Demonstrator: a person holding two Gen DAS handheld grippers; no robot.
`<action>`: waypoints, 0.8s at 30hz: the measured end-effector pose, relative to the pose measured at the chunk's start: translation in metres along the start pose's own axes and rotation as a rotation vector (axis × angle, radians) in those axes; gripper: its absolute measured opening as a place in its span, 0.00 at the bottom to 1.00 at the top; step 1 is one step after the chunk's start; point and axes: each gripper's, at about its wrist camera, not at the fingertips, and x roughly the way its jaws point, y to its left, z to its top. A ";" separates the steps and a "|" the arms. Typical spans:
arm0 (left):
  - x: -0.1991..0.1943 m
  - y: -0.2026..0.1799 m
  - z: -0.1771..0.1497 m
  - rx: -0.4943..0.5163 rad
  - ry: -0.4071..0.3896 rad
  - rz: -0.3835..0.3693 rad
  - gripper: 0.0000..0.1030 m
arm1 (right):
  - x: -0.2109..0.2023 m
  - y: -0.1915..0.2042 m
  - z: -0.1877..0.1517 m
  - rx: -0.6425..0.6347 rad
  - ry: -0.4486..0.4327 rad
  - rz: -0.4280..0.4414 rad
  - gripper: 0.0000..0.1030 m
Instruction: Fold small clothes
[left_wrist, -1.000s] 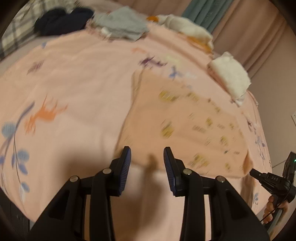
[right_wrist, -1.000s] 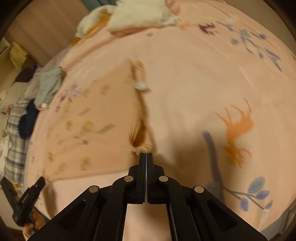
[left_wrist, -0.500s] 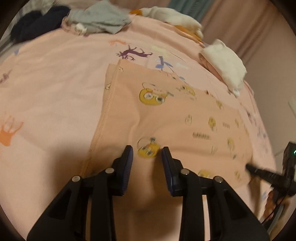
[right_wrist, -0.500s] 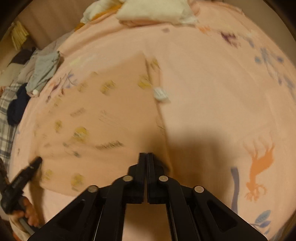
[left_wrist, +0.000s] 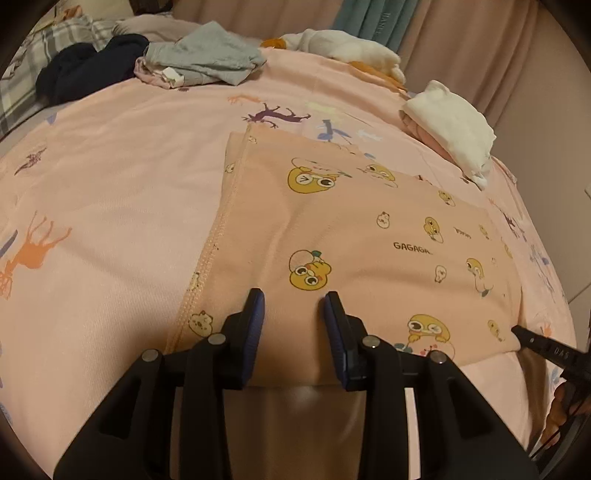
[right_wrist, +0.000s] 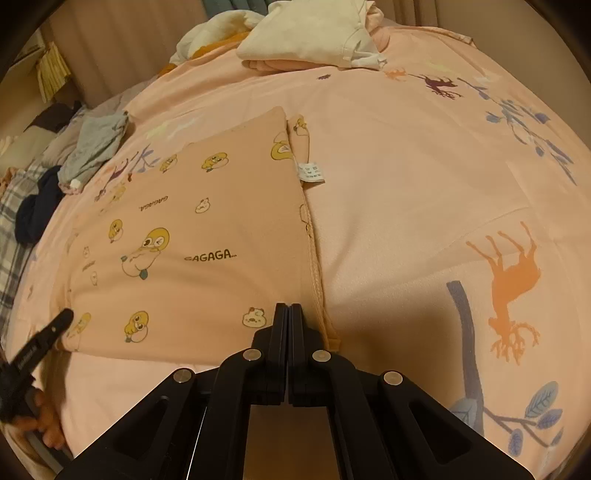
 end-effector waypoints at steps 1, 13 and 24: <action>0.000 0.002 0.000 -0.007 -0.004 -0.008 0.33 | 0.000 -0.003 0.001 0.007 -0.001 0.009 0.00; -0.001 0.003 -0.003 -0.012 -0.036 -0.027 0.33 | -0.002 0.001 -0.009 -0.020 -0.034 0.030 0.00; -0.001 0.002 -0.004 -0.011 -0.037 -0.025 0.33 | -0.001 0.009 -0.007 -0.084 -0.055 -0.033 0.00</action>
